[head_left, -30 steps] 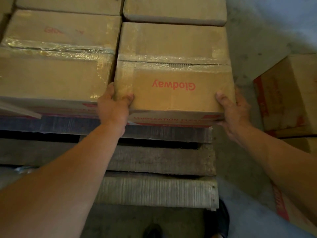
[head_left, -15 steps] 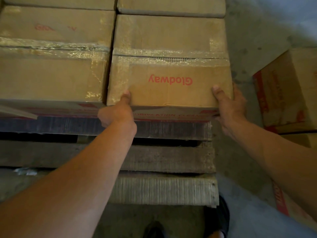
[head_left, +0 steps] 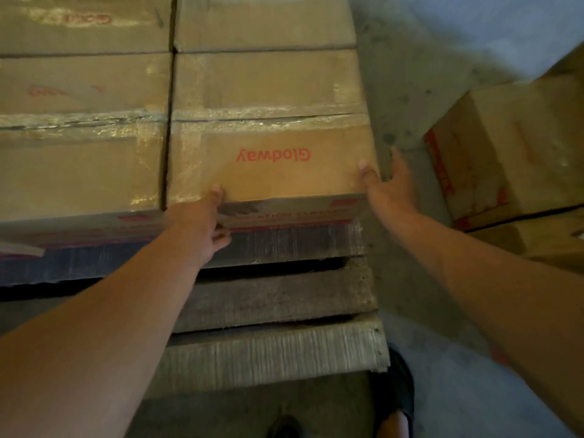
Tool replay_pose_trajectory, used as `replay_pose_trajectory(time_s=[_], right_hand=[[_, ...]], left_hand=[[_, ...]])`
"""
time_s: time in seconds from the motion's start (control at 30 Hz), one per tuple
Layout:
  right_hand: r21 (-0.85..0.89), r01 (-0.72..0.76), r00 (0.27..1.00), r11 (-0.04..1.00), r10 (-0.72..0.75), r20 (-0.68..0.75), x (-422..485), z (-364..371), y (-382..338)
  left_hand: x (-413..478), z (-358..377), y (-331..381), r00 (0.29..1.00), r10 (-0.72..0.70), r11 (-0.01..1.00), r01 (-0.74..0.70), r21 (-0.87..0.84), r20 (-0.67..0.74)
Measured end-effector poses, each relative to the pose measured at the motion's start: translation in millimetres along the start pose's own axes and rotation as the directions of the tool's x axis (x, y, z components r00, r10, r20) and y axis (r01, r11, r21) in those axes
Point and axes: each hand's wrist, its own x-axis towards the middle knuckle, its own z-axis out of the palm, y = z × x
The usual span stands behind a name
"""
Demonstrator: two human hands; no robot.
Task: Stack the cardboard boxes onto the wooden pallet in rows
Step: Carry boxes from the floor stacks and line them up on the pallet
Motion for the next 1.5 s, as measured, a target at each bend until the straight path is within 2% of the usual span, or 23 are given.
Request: replay_pose_trajectory(time_s=[0.03, 0.07, 0.13, 0.17, 0.23, 0.3, 0.4, 0.53, 0.6, 0.7, 0.87, 0.93, 1.0, 1.13, 1.23, 1.3, 1.4, 1.5], right_hand=[[-0.024, 0.001, 0.998, 1.000, -0.003, -0.055, -5, -11, 1], [-0.036, 0.007, 0.994, 0.999, -0.011, -0.113, -10, -24, 3], [-0.047, 0.025, 0.977, 0.999, -0.034, -0.212, -22, -59, 8], [-0.052, 0.029, 0.966, 0.998, -0.042, -0.256, -28, -80, 12], [-0.059, 0.014, 0.936, 0.998, -0.034, -0.351, -39, -128, 21], [-0.073, -0.036, 0.894, 0.997, 0.000, -0.447, -53, -180, 35], [-0.075, -0.107, 0.821, 0.991, 0.045, -0.570, -81, -262, 64], [-0.053, -0.201, 0.677, 0.978, 0.099, -0.729, -129, -351, 119], [0.016, -0.282, 0.595, 0.959, 0.188, -0.781, -156, -382, 152], [0.136, -0.371, 0.525, 0.919, 0.328, -0.786, -193, -410, 203], [0.367, -0.370, 0.471, 0.854, 0.512, -0.718, -225, -422, 264], [0.426, -0.364, 0.483, 0.828, 0.559, -0.674, -225, -421, 279], [0.461, -0.352, 0.515, 0.815, 0.580, -0.632, -220, -420, 290], [0.504, -0.330, 0.588, 0.798, 0.592, -0.552, -204, -420, 305], [0.564, -0.282, 0.634, 0.776, 0.592, -0.498, -187, -420, 309], [0.597, -0.232, 0.641, 0.768, 0.583, -0.500, -178, -419, 309], [0.644, -0.147, 0.638, 0.751, 0.569, -0.518, -171, -413, 313], [0.677, -0.114, 0.622, 0.727, 0.583, -0.522, -170, -409, 316]], left_hand=[[-8, 6, -6, 0.997, 0.082, 0.982, -0.082, 0.169, 0.010], [-18, 14, -13, 0.981, 0.195, 0.921, -0.189, 0.342, 0.018], [-46, 33, -22, 0.905, 0.420, 0.721, -0.376, 0.581, 0.064], [-63, 43, -24, 0.872, 0.480, 0.647, -0.427, 0.631, 0.097], [-96, 68, -26, 0.818, 0.549, 0.576, -0.518, 0.633, 0.170], [-132, 101, -31, 0.756, 0.576, 0.475, -0.620, 0.624, 0.311], [-195, 159, -45, 0.597, 0.595, 0.311, -0.788, 0.531, 0.538], [-267, 235, -79, 0.407, 0.587, 0.237, -0.913, 0.333, 0.700], [-294, 269, -101, 0.301, 0.560, 0.204, -0.953, 0.224, 0.772], [-321, 306, -130, 0.182, 0.504, 0.141, -0.982, 0.128, 0.844], [-324, 346, -155, -0.064, 0.399, -0.085, -0.996, -0.032, 0.915], [-321, 359, -155, -0.078, 0.381, -0.133, -0.991, -0.029, 0.921], [-317, 374, -153, -0.035, 0.377, -0.122, -0.992, 0.012, 0.926], [-309, 400, -153, 0.093, 0.350, -0.026, -0.994, 0.109, 0.932], [-304, 419, -158, 0.129, 0.342, 0.018, -0.991, 0.130, 0.931], [-299, 429, -162, 0.146, 0.337, 0.062, -0.989, 0.133, 0.930], [-290, 433, -164, 0.171, 0.339, 0.187, -0.976, 0.112, 0.925], [-285, 431, -162, 0.210, 0.289, 0.276, -0.952, 0.129, 0.934]])
